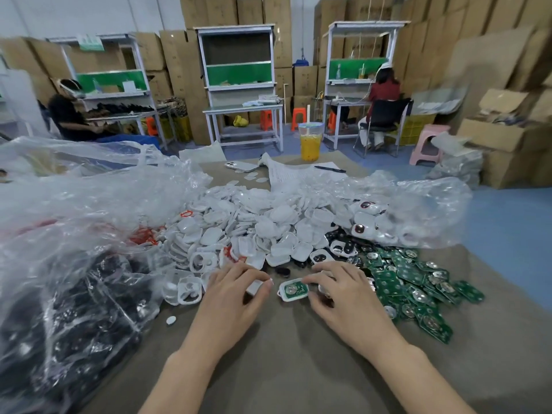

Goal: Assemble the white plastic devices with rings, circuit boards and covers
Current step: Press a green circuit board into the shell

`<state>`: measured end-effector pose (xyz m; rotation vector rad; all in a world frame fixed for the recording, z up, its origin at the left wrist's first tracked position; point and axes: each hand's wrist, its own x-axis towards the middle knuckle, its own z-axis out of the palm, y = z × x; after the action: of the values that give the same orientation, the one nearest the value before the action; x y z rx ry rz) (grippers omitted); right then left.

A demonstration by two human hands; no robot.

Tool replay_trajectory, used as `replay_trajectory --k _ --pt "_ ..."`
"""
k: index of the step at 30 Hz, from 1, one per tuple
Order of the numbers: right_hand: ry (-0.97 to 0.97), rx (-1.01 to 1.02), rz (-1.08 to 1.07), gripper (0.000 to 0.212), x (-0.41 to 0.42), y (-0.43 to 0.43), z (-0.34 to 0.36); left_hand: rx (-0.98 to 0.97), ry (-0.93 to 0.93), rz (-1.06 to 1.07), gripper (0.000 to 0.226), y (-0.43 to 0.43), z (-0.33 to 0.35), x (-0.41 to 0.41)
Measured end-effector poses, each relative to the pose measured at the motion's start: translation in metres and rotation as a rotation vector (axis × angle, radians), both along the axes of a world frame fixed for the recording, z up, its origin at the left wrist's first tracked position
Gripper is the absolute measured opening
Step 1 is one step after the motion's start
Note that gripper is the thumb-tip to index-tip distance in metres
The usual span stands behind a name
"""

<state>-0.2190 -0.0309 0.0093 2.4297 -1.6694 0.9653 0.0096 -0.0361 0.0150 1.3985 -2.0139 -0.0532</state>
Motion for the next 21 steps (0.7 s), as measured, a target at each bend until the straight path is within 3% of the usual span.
replay_trajectory --k 7,11,15,21 --pt "0.067 0.073 0.075 0.027 -0.004 -0.005 -0.003 -0.009 -0.064 -0.15 0.031 0.002 0.006 -0.014" --pt "0.088 0.168 0.137 0.054 -0.009 -0.014 -0.004 0.01 0.026 -0.172 0.034 -0.008 0.004 -0.015" --pt "0.124 0.305 0.257 0.077 -0.016 -0.034 0.011 -0.048 -0.05 -0.246 0.03 -0.019 0.008 -0.016" --pt "0.099 0.401 0.409 0.072 -0.019 -0.059 0.02 -0.052 -0.099 -0.307 0.024 -0.03 0.011 -0.015"
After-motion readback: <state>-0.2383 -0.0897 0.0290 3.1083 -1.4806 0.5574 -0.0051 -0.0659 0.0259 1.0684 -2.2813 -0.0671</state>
